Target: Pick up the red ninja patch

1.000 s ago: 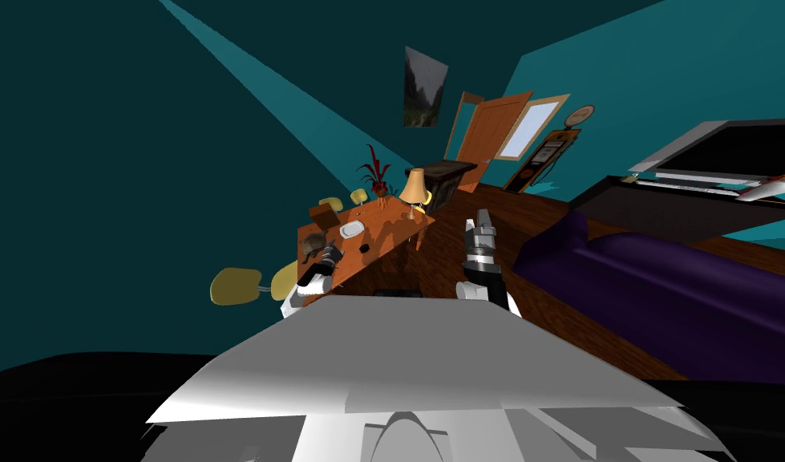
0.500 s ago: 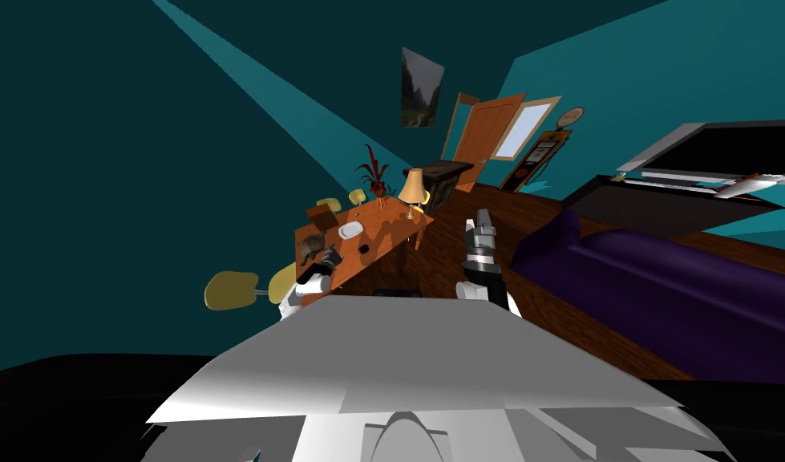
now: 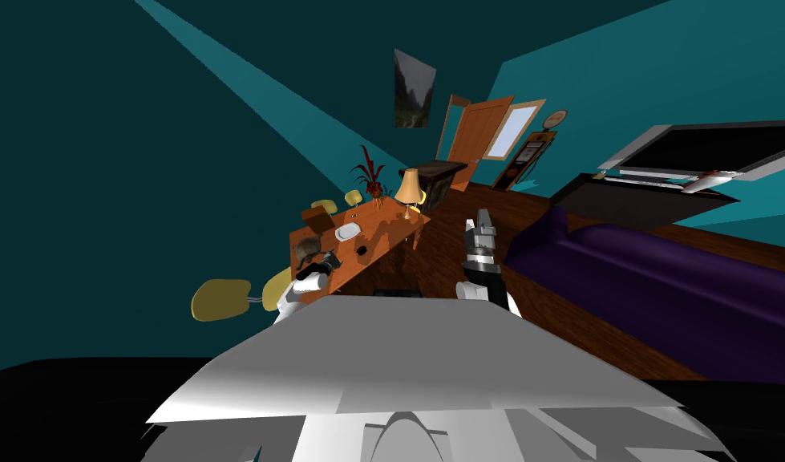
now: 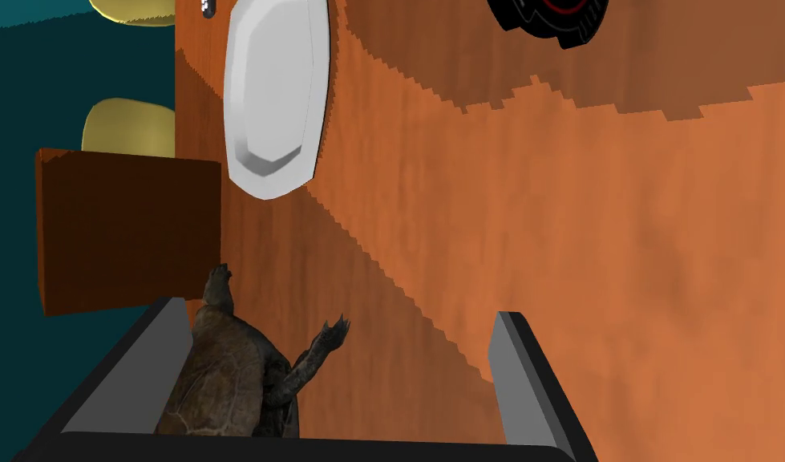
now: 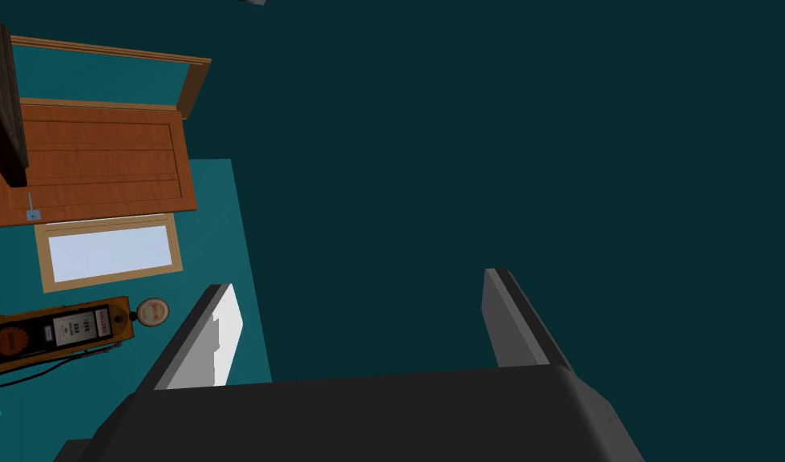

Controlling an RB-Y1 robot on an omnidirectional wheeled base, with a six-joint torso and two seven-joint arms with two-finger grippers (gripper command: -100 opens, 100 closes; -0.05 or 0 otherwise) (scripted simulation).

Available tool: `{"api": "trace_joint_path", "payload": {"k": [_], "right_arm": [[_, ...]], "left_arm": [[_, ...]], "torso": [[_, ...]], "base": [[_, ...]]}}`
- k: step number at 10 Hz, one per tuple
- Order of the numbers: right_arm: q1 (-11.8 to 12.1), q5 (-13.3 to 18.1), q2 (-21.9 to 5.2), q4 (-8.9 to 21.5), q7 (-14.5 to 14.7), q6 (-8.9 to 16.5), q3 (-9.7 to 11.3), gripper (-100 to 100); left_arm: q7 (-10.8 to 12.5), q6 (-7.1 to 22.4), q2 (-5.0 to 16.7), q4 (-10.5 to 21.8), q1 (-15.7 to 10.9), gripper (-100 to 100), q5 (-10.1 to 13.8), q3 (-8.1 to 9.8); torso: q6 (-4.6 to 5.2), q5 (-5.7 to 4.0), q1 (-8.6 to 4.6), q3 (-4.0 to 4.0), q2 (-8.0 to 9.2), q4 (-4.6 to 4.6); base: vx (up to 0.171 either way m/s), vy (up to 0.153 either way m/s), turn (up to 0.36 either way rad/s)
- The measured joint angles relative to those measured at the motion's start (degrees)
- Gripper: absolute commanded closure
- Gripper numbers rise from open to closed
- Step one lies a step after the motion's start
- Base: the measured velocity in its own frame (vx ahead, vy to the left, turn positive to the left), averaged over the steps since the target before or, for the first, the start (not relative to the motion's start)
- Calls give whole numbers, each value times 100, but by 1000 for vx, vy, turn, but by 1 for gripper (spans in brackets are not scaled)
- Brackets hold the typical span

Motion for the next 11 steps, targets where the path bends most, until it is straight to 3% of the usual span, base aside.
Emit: {"api": "trace_joint_path", "payload": {"k": [2, 6, 9, 11], "right_arm": [[0, 0, 0, 0, 0, 0, 0, 0], [1, 0, 0, 0, 0, 0, 0, 0], [0, 0, 0, 0, 0, 0, 0, 0], [1, 0, 0, 0, 0, 0, 0, 0]], "left_arm": [[59, 257, 201, 342, -128, -100, 221, -1], [194, 869, 347, 552, -244, -100, 359, 66], [264, 1276, 566, 1111, -539, -100, 623, 63], [320, 1546, 609, 1162, -570, -100, 661, 83]], "torso": [[0, -1, -3, -1, -2, 0], [-2, -2, -7, -2, -3, -1], [-1, -3, -10, -5, -9, -2], [-4, -2, -8, -1, -1, -1]], "base": [[18, -6, -79], [22, -11, -63], [32, -18, -63], [21, -16, -41]]}}
